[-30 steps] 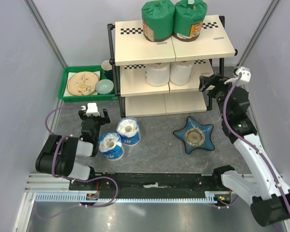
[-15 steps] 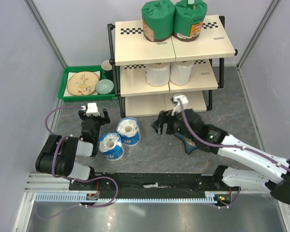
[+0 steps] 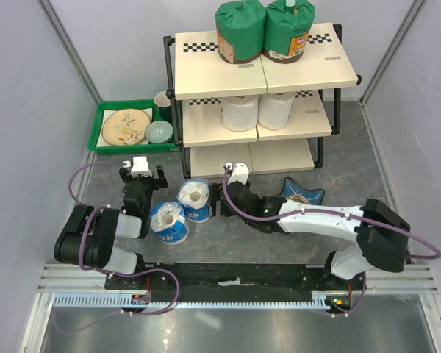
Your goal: Place and organize the paper towels onto the shelf
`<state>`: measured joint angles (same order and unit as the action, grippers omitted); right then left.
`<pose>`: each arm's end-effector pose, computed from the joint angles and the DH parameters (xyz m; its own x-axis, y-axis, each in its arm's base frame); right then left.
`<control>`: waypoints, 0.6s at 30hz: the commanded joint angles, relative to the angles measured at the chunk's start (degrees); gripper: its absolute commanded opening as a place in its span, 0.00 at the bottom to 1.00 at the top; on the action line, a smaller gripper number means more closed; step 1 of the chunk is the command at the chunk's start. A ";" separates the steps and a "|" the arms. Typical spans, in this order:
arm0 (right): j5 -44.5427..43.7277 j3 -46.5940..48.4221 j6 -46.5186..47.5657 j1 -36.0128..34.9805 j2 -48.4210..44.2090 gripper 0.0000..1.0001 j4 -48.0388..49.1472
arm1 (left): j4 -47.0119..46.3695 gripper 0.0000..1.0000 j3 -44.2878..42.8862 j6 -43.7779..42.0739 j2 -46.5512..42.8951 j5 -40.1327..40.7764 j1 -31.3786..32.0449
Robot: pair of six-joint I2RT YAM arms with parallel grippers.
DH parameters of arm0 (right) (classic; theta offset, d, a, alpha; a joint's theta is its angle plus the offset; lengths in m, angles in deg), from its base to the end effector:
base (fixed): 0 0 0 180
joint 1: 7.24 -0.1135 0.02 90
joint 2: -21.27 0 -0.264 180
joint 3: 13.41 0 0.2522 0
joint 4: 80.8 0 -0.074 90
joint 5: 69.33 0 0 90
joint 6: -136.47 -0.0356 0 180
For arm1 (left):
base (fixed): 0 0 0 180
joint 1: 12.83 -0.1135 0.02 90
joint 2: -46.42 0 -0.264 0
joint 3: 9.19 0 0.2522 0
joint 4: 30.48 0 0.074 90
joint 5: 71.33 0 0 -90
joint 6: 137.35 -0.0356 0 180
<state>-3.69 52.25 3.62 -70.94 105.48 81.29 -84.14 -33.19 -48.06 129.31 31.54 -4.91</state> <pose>0.1541 0.2786 0.2327 -0.6485 0.0862 -0.7563 -0.3119 0.8763 0.3673 0.2248 -0.0233 0.1496 -0.0913 0.0249 -0.9955 -0.0842 0.9959 0.0326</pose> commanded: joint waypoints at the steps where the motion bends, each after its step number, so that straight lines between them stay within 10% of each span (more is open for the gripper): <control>1: -2.09 4.79 -1.97 -0.72 3.59 0.92 6.25 | -2.54 0.99 -0.83 -0.61 0.16 -0.21 -0.36; 18: -5.96 11.20 -2.41 -0.63 11.42 0.91 2.75 | -2.54 0.99 -0.83 -0.52 0.16 -0.12 -0.36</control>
<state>-6.95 59.94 2.55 -71.38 114.55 85.75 -84.14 -33.19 -48.06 129.31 31.56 -4.91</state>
